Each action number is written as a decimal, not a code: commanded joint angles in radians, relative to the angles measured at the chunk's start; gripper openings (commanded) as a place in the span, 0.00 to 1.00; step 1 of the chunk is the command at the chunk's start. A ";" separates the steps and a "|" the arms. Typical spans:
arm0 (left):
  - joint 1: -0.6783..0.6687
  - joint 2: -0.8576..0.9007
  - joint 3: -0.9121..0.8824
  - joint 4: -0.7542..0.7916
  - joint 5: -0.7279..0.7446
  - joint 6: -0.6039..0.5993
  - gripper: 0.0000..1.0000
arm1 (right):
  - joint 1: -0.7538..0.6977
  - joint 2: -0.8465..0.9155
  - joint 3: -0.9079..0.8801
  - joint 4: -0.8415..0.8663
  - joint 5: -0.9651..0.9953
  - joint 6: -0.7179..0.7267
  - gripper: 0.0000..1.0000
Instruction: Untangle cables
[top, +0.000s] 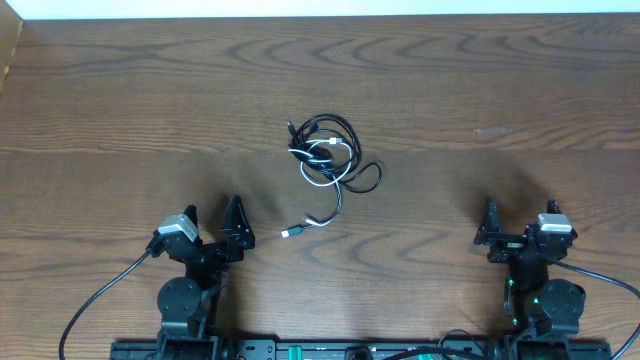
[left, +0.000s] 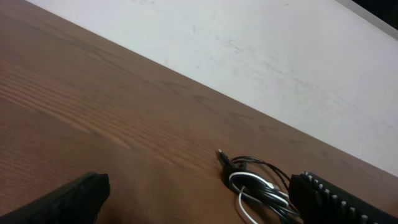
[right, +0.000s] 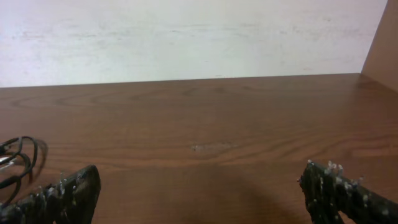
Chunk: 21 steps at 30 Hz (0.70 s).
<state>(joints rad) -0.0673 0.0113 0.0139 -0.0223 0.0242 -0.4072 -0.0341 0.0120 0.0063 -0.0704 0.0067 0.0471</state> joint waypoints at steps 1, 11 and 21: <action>0.003 0.000 -0.009 -0.049 -0.013 0.009 0.98 | -0.003 -0.005 -0.001 -0.005 -0.006 -0.011 0.99; 0.003 0.000 -0.009 -0.049 -0.013 0.010 0.98 | -0.004 -0.005 -0.001 -0.003 0.000 -0.012 0.99; 0.003 0.000 -0.008 -0.044 -0.013 0.009 0.98 | -0.003 -0.005 -0.001 -0.005 0.005 0.055 0.99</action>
<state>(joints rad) -0.0673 0.0113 0.0139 -0.0219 0.0242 -0.4072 -0.0345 0.0120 0.0063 -0.0704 0.0181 0.0559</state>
